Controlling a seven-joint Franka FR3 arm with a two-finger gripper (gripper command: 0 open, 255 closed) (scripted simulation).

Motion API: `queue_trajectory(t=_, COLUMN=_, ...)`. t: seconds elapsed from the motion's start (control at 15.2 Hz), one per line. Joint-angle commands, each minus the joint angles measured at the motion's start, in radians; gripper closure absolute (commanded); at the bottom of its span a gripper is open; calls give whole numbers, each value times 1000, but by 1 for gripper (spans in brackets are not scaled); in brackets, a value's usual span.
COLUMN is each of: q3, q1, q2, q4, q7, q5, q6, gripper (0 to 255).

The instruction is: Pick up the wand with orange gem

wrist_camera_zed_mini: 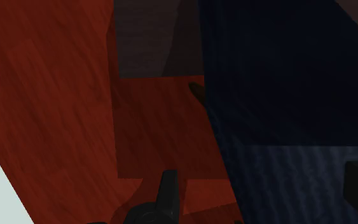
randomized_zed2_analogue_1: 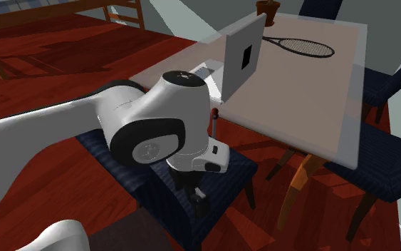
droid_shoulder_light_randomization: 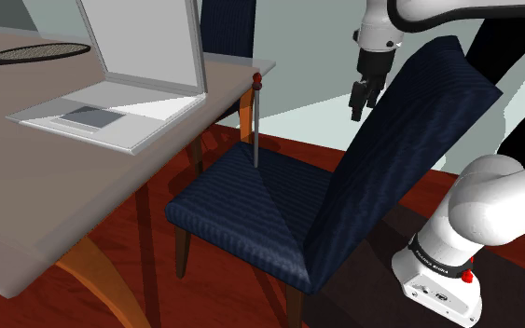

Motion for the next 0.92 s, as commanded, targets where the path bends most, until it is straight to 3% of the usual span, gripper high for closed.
queue_trajectory(t=0.0, q3=0, q1=0, q2=0, q4=0, q7=0, q5=0, q6=0, gripper=0)
queue_trajectory(t=0.86, q3=126, q1=65, q2=382, q4=433, q7=131, q5=88, q6=-1, gripper=0)
